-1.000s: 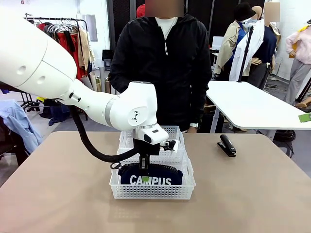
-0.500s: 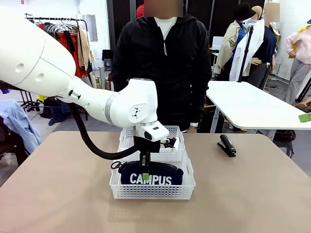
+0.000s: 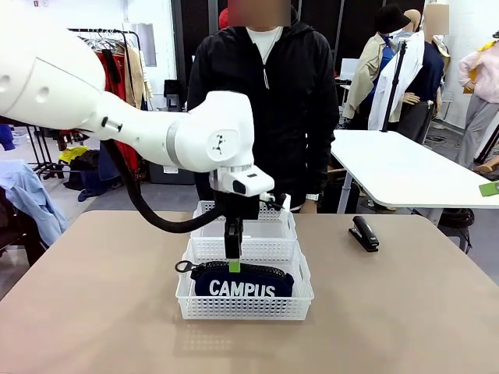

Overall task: Distribute items into two baskets.
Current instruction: Place the picked Pencil pouch into the Organizing basket as instructed by the person, then pick up the Stapler that the person points to.

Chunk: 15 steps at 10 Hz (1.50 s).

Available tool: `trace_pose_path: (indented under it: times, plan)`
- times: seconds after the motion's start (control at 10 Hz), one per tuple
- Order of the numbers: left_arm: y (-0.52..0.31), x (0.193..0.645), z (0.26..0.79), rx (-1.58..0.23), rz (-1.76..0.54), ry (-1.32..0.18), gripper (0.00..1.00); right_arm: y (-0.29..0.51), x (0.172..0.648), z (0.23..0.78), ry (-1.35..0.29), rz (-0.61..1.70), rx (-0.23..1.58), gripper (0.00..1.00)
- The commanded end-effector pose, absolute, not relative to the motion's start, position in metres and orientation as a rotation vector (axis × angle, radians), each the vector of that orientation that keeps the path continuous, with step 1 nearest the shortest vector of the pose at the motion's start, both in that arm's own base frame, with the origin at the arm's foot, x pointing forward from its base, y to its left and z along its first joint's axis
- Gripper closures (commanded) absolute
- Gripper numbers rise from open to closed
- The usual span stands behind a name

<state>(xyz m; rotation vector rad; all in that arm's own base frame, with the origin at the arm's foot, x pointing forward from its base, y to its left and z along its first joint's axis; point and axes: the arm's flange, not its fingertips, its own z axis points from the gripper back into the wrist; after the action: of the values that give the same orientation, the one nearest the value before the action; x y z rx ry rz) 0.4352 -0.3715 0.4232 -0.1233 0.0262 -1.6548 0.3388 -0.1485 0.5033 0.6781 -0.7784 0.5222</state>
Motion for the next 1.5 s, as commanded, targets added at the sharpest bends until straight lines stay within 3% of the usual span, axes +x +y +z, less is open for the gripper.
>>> trace_pose_path:
  times: [0.0,0.4,1.4]
  plan:
    - [-0.355,0.424,0.451,-0.117,-1.655,0.017,0.00,-0.149,0.343,0.505,-0.817,0.538,0.691,0.00]
    - [-0.334,0.401,0.472,-0.153,-1.615,0.056,0.00,-0.149,0.343,0.505,-0.817,0.538,0.691,0.00]
    - [-0.352,0.414,0.476,-0.097,-1.634,0.018,0.00,-0.149,0.343,0.505,-0.817,0.538,0.691,0.00]
